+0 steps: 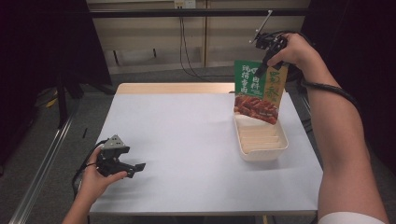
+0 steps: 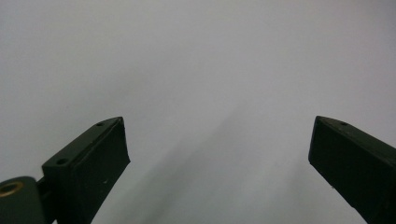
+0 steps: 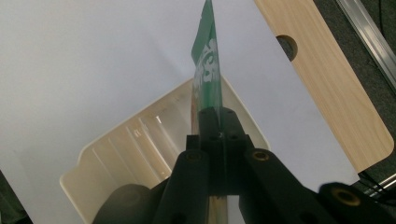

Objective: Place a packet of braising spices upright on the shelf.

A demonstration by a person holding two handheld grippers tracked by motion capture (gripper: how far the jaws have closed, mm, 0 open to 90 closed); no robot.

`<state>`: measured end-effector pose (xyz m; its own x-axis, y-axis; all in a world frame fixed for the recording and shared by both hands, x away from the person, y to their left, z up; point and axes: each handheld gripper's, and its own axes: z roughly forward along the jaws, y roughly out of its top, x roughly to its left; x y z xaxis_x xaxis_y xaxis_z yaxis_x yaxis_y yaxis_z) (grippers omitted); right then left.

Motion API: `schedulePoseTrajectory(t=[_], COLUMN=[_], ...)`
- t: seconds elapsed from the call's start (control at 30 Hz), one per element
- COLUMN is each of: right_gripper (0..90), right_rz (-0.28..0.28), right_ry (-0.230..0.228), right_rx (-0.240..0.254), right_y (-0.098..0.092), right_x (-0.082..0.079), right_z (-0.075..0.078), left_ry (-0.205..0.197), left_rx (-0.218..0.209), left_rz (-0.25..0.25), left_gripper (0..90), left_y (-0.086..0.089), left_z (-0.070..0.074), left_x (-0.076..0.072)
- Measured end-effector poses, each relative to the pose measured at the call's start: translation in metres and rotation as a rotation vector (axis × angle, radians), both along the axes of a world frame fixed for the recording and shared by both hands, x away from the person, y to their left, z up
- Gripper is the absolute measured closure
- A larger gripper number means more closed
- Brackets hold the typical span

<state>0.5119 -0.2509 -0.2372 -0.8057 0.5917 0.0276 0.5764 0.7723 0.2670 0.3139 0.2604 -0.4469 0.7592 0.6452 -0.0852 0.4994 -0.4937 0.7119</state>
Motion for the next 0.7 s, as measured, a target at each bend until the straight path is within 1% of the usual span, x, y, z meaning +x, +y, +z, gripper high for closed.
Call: schedulePoseTrajectory(t=[0.03, 0.13, 0.17, 0.23, 0.37, 0.4, 0.43, 0.5, 0.53, 0.6, 0.7], right_gripper=[90.0, 90.0, 90.0, 90.0, 90.0, 90.0, 90.0, 90.0, 90.0, 90.0, 90.0], right_rz=[-0.006, -0.002, -0.004, 0.008, 0.015, 0.024, 0.014, 0.017, 0.023, 0.012, 0.015], right_ry=[0.002, -0.007, -0.003, -0.006, 0.0, -0.005, -0.005, -0.007, -0.012, -0.012, -0.022], right_rx=[-0.004, 0.01, 0.007, 0.014, 0.026, 0.024, 0.021, 0.016, 0.018, 0.015, 0.019], right_y=[0.0007, 0.0016, 0.0021, 0.0033, 0.0072, 0.008, 0.009, 0.01, 0.0098, 0.0101, 0.0085], right_x=[-0.0002, -0.0003, -0.0007, -0.0006, -0.0028, -0.0025, -0.0028, -0.0023, -0.0017, -0.0018, -0.0008], right_z=[-0.0003, -0.0029, -0.0033, -0.0048, -0.0081, -0.0076, -0.0062, -0.0037, -0.0028, -0.0013, -0.0006], left_ry=[-0.004, -0.006, -0.004, 0.0, 0.0, -0.002, -0.002, -0.003, -0.006, -0.005, -0.005], left_rx=[0.0, -0.003, -0.004, -0.015, -0.012, -0.011, -0.002, -0.002, -0.01, -0.004, -0.008], left_rz=[0.003, 0.001, 0.008, 0.013, 0.008, 0.008, 0.003, 0.003, -0.004, 0.0, 0.009], left_gripper=[4.6, 4.6, 4.6, 4.6, 4.6, 4.6, 4.6, 4.6, 4.6, 4.6, 4.6], left_y=[0.0, 0.0001, -0.0002, -0.0008, -0.001, -0.001, -0.0005, -0.0008, -0.0008, -0.0005, -0.0014], left_z=[-0.0001, 0.0, -0.0002, -0.0005, -0.0007, -0.0007, -0.0003, -0.0001, -0.0001, 0.001, -0.0002], left_x=[-0.0002, -0.0004, -0.0008, -0.0015, -0.0018, -0.0016, -0.0014, -0.0014, -0.0011, -0.001, -0.0009])
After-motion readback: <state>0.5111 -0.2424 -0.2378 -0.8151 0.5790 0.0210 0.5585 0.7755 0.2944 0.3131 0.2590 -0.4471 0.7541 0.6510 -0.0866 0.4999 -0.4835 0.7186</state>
